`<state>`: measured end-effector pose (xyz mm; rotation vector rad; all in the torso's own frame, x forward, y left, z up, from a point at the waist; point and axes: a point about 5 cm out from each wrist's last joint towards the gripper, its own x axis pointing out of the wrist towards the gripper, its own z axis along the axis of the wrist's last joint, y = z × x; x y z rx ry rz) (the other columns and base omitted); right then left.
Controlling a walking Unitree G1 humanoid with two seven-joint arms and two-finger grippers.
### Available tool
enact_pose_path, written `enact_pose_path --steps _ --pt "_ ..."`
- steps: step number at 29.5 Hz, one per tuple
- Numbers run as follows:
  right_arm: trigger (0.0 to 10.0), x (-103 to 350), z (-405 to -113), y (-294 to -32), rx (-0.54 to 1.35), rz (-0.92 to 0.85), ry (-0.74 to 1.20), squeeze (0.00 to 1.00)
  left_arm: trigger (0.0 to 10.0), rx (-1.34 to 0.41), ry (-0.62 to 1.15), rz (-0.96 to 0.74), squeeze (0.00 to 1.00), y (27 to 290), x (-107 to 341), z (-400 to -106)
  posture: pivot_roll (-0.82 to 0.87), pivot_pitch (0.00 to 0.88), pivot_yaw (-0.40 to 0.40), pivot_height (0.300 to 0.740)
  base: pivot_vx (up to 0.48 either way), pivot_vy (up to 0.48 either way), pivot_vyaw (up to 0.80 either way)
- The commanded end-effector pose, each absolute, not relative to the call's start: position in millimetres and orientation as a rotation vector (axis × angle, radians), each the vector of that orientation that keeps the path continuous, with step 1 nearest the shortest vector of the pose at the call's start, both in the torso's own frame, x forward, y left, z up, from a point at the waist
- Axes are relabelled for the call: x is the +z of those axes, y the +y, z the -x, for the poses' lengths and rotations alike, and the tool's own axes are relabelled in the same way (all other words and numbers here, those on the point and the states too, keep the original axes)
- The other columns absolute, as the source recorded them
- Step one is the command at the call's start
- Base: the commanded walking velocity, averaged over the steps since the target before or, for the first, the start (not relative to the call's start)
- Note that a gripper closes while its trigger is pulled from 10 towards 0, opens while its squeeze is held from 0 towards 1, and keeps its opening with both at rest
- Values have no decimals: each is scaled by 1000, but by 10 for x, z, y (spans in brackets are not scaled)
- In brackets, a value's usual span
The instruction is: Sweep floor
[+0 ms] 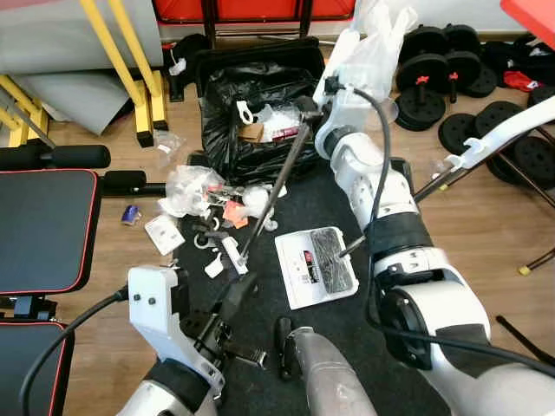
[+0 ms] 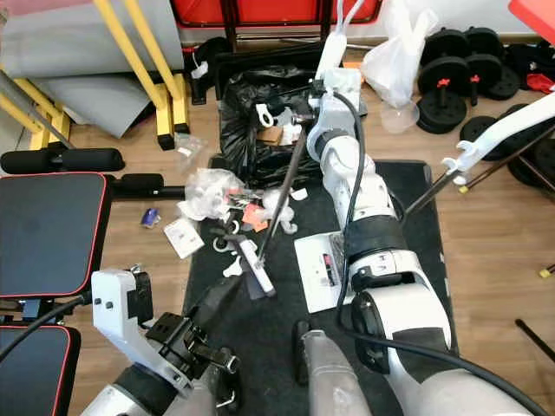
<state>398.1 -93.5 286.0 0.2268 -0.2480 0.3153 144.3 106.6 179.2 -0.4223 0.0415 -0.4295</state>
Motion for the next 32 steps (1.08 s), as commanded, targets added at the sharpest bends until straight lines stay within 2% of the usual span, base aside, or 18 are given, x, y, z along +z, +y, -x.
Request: enact_pose_path --steps 1,9,15,26,32 --pt "10000 3061 -3917 -893 372 -262 -345 0 10000 -442 63 435 0 1063 1751 -1427 -42 339 -85 740 0 0 0" --pt "10000 3133 -3840 -907 499 -297 -326 0 10000 -439 62 434 0 1075 1744 -1439 -43 337 -85 740 0 0 0" --pt "10000 3055 -3829 -757 602 -409 -392 0 10000 -438 61 434 0 1074 1758 -1420 -20 350 -81 740 0 0 0" --pt "10000 3043 -3824 -506 699 -258 -507 0 10000 -434 74 441 0 1060 1799 -1320 21 396 -83 740 0 0 0" --pt "10000 3117 -3805 -427 767 -257 -560 0 10000 -428 90 447 0 1057 1823 -1236 39 409 -74 740 0 0 0"
